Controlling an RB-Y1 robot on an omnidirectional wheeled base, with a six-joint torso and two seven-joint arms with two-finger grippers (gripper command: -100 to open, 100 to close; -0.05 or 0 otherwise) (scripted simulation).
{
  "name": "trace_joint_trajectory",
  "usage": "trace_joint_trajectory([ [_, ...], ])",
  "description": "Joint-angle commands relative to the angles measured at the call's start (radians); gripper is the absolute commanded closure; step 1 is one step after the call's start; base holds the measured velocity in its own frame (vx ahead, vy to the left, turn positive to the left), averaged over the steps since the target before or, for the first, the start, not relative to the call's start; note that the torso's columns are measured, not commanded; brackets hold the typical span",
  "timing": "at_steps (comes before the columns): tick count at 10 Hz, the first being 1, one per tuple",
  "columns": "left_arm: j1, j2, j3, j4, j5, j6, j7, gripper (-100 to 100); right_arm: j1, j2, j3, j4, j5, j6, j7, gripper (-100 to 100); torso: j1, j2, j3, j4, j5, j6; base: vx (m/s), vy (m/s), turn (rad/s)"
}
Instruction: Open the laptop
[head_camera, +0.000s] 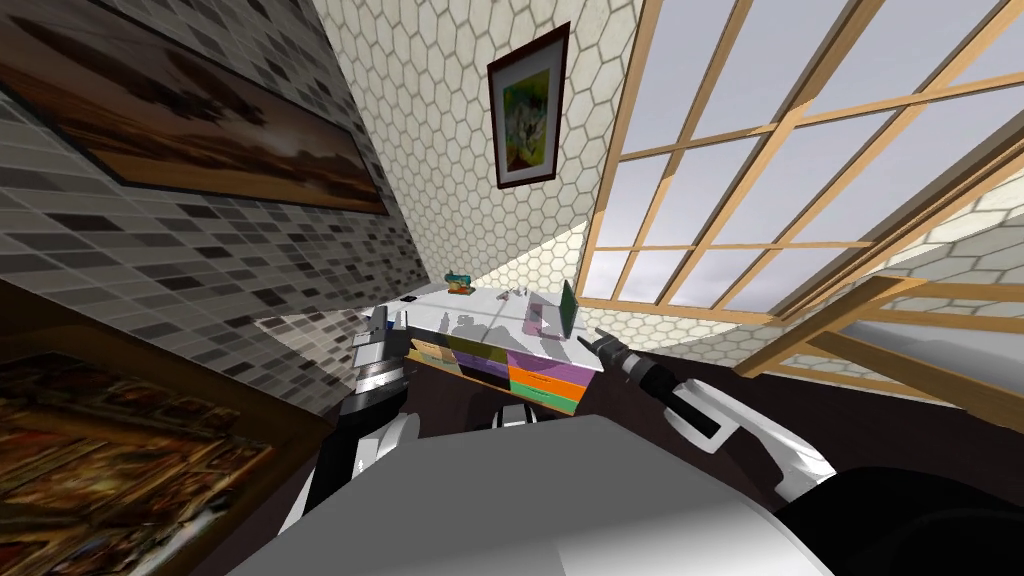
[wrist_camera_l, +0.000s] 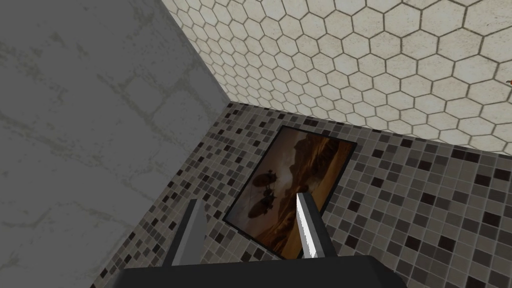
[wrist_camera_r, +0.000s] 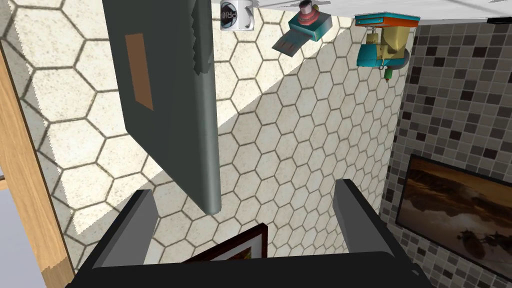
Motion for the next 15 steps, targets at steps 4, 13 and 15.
trace_joint_trajectory([
  [4,0.0,0.0,0.0,0.0,0.0,0.0,0.0,0,-0.005,-0.156,-0.018,0.086,0.053,0.06,0.056,-100,-0.001,-0.001,0.0,0.0,0.0,0.0,0.07,0.132,-0.069],
  [13,0.0,0.0,0.0,0.0,0.0,0.0,0.0,0,0.003,-0.372,-0.045,0.191,0.131,0.147,0.136,-100,-0.003,0.0,0.0,0.0,-0.001,-0.001,0.069,0.124,-0.061],
  [15,0.0,0.0,0.0,0.0,0.0,0.0,0.0,0,0.005,-0.424,-0.051,0.215,0.15,0.168,0.155,-100,-0.003,0.0,0.0,0.0,-0.001,0.0,0.064,0.102,-0.069],
])
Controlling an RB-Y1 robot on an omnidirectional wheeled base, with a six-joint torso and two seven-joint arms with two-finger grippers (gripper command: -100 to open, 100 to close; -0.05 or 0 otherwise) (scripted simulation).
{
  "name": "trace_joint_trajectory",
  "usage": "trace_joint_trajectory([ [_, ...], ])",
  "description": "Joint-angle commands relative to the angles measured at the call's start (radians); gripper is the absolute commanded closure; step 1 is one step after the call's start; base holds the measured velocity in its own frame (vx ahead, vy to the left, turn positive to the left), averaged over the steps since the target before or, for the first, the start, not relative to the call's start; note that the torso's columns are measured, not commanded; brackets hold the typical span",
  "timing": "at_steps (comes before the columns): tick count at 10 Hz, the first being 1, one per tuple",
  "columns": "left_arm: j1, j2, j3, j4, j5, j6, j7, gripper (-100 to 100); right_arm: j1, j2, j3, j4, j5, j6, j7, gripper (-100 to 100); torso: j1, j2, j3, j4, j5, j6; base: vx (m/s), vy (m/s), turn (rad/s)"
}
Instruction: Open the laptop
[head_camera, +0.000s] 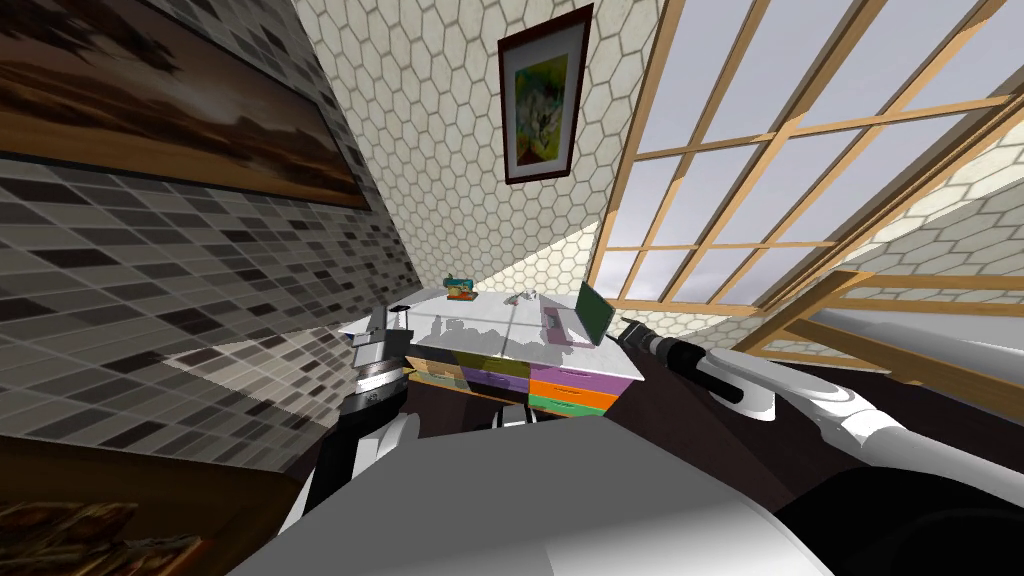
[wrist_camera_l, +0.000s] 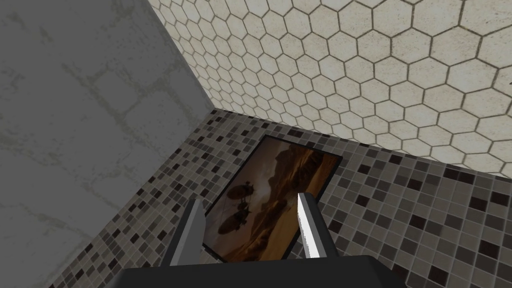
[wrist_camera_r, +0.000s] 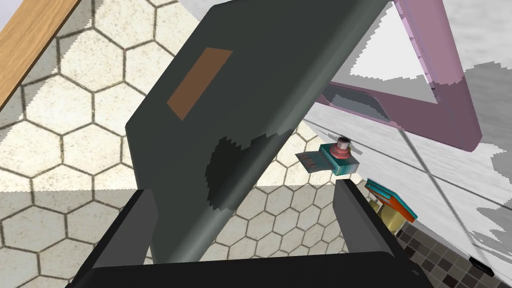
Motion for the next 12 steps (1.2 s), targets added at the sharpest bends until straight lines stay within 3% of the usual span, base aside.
trace_joint_trajectory([
  [1,0.0,0.0,0.0,0.0,0.0,0.0,0.0,0,0.01,-0.058,-0.009,0.017,0.026,0.034,0.027,-100,0.002,-0.001,0.0,0.0,0.001,0.0,0.062,0.124,-0.058],
  [4,0.0,0.0,0.0,0.0,0.0,0.0,0.0,0,0.013,-0.111,-0.015,0.038,0.045,0.054,0.046,-100,0.001,0.001,0.0,0.0,0.0,0.0,0.044,0.099,-0.044],
  [6,0.0,0.0,0.0,0.0,0.0,0.0,0.0,0,0.018,-0.102,-0.017,0.029,0.041,0.052,0.042,-100,-0.001,0.001,0.001,0.0,0.0,0.0,0.011,0.027,-0.004],
  [7,0.0,0.0,0.0,0.0,0.0,0.0,0.0,0,0.018,-0.101,-0.017,0.029,0.041,0.052,0.042,100,-0.002,0.001,0.001,0.0,-0.001,0.0,0.0,0.0,0.0],
  [10,0.0,0.0,0.0,0.0,0.0,0.0,0.0,0,0.072,-0.14,-0.014,0.031,0.117,0.129,0.112,100,0.011,-0.004,-0.002,-0.002,0.002,-0.002,0.067,0.16,-0.002],
  [12,0.0,0.0,0.0,0.0,0.0,0.0,0.0,0,0.093,-0.155,-0.013,0.032,0.147,0.159,0.14,100,0.005,-0.002,-0.002,-0.001,0.002,-0.001,0.063,0.185,-0.002],
])
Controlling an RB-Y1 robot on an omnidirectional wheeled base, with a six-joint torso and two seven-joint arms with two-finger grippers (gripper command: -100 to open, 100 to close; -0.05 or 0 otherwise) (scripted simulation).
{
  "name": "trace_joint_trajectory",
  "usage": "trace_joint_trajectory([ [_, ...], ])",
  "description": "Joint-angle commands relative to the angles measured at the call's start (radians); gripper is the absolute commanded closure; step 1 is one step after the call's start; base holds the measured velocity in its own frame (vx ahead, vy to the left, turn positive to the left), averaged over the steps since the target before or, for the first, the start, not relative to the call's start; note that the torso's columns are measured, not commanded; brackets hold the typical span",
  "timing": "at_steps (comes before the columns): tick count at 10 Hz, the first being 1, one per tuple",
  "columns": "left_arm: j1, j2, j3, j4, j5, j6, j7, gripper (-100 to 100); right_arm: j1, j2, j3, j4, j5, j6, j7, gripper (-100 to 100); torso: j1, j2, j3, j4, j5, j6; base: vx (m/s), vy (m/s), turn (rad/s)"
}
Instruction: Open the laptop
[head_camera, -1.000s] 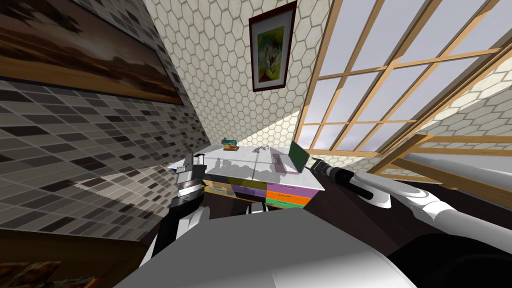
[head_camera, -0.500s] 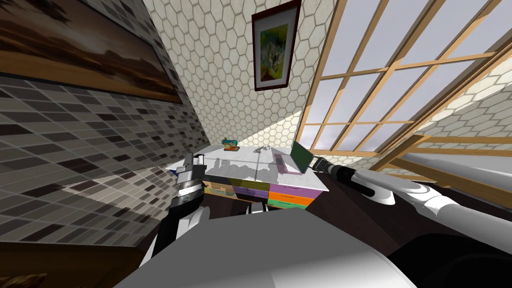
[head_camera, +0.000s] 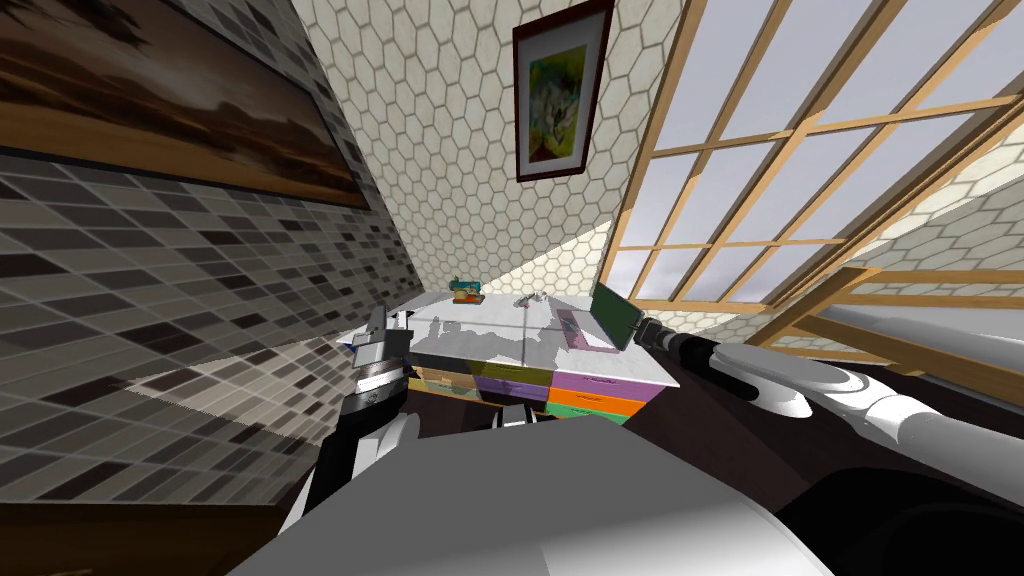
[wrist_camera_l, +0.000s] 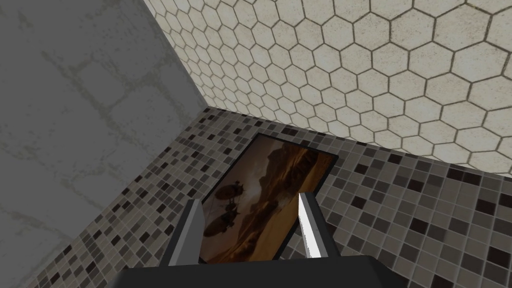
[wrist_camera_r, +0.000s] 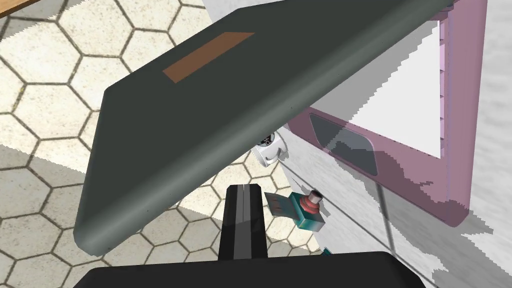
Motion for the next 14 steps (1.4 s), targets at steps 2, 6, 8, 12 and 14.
trace_joint_trajectory([
  [2,0.0,0.0,0.0,0.0,0.0,0.0,0.0,0,0.048,-0.038,0.005,0.004,0.072,0.073,0.068,100,-0.006,0.003,0.002,0.001,-0.002,0.001,0.067,0.171,0.001],
  [6,0.0,0.001,0.001,0.0,0.0,0.0,0.0,0,0.026,-0.042,-0.02,0.004,0.007,0.019,0.001,-100,-0.012,0.005,0.004,0.002,-0.004,0.001,-0.023,-0.048,-0.012],
  [8,0.0,0.001,0.001,0.0,0.0,0.0,0.0,0,0.015,-0.05,-0.032,0.006,-0.026,-0.008,-0.033,-100,-0.005,0.003,0.002,0.001,-0.002,0.003,-0.05,-0.099,-0.016],
  [12,0.0,0.0,0.0,0.0,0.0,0.0,0.0,0,-0.002,-0.059,-0.044,0.008,-0.065,-0.04,-0.071,-100,-0.003,0.003,0.002,0.002,-0.001,0.002,-0.058,-0.073,-0.01],
  [14,0.0,0.0,0.0,0.0,0.0,0.0,0.0,0,-0.002,-0.059,-0.045,0.008,-0.066,-0.043,-0.074,100,0.0,0.0,0.0,0.0,0.0,0.001,-0.003,-0.004,0.0],
])
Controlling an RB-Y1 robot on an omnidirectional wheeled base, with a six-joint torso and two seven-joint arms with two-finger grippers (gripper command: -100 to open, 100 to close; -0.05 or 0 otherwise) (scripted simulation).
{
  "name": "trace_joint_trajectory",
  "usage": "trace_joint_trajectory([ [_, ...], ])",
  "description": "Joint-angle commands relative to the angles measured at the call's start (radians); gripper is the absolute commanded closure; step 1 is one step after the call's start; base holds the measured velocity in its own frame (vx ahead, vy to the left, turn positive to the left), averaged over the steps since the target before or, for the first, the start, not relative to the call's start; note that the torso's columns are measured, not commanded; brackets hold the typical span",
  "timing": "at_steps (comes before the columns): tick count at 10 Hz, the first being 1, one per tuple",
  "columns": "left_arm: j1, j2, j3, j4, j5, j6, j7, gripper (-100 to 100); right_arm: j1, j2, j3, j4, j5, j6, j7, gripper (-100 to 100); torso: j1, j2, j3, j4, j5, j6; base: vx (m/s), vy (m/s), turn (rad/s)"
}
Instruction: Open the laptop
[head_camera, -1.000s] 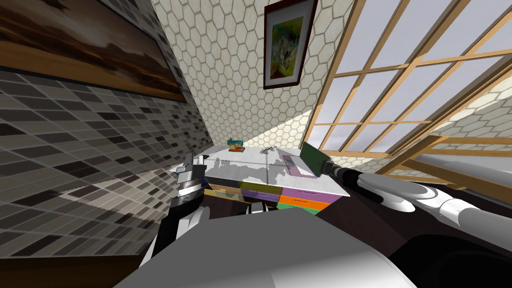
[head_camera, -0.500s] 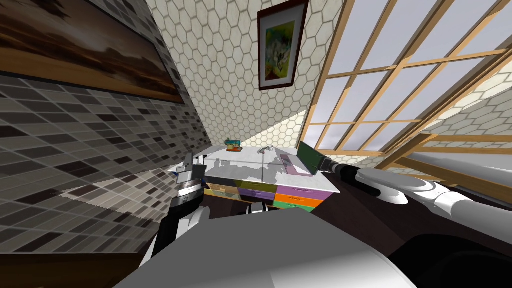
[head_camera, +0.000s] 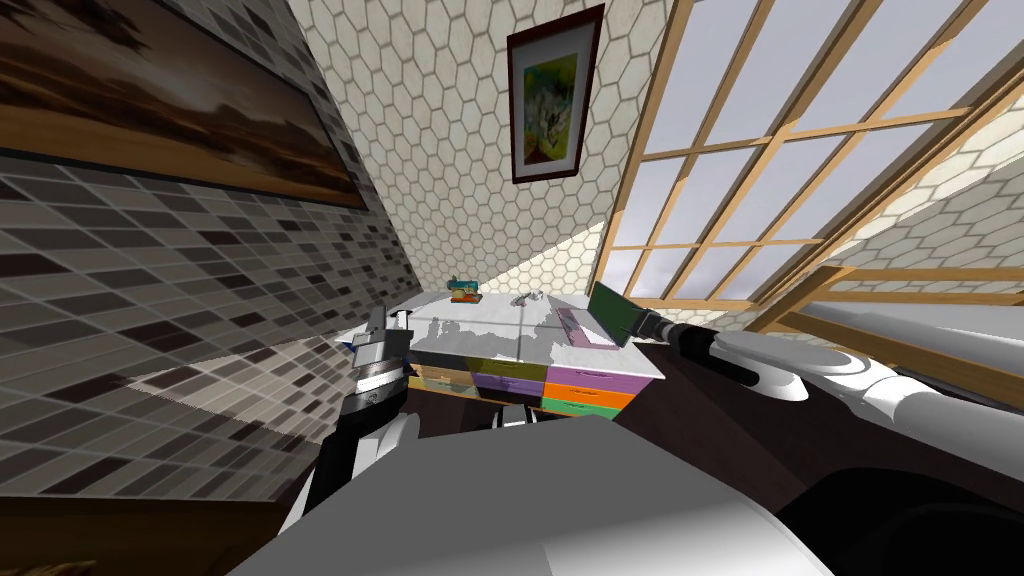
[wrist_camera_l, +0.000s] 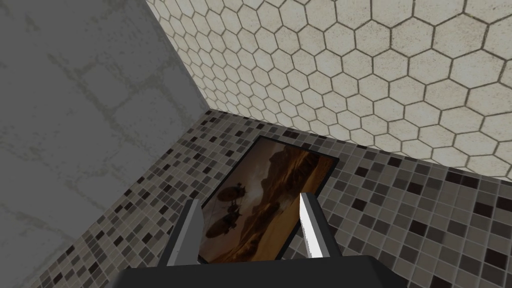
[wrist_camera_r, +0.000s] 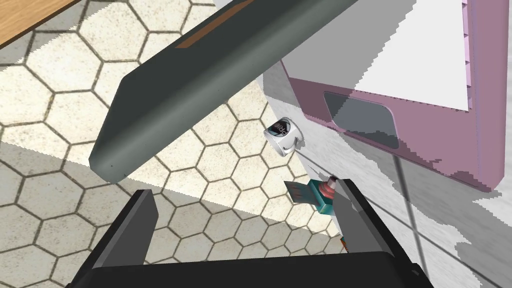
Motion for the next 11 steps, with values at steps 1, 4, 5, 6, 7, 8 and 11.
trace_joint_trajectory([
  [1,0.0,0.0,0.0,0.0,0.0,0.0,0.0,0,0.017,0.007,0.013,-0.004,0.041,0.043,0.033,100,-0.001,0.0,0.0,0.0,0.0,0.0,0.025,0.075,0.051],
  [4,0.0,0.0,0.0,0.0,0.0,0.0,0.0,0,0.042,0.017,0.032,-0.011,0.101,0.108,0.082,100,0.0,0.001,0.001,0.0,0.0,0.0,0.039,0.126,0.042],
  [5,0.0,0.0,0.0,0.0,0.0,0.0,0.0,0,0.051,0.02,0.038,-0.013,0.122,0.13,0.099,100,-0.002,0.002,0.001,0.001,-0.001,0.0,0.049,0.11,0.031],
  [6,0.0,0.0,0.0,0.0,0.0,0.0,0.0,0,0.059,0.023,0.044,-0.016,0.142,0.151,0.115,100,-0.004,0.002,0.001,0.001,-0.001,0.0,0.04,0.108,0.041],
  [7,0.0,0.0,0.0,0.0,0.0,0.0,0.0,0,0.068,0.027,0.05,-0.018,0.162,0.173,0.132,100,-0.004,0.003,0.002,0.001,-0.001,0.0,0.034,0.111,0.034],
  [8,0.0,0.0,0.0,0.0,0.0,0.0,0.0,0,0.076,0.03,0.057,-0.02,0.183,0.195,0.148,100,-0.003,0.003,0.002,0.001,-0.001,0.0,0.031,0.093,0.031],
  [11,0.0,0.0,0.0,0.0,0.0,0.0,0.0,0,0.068,0.027,0.045,-0.017,0.164,0.18,0.126,-100,-0.005,0.003,0.002,0.001,-0.001,0.0,0.006,0.025,0.01],
])
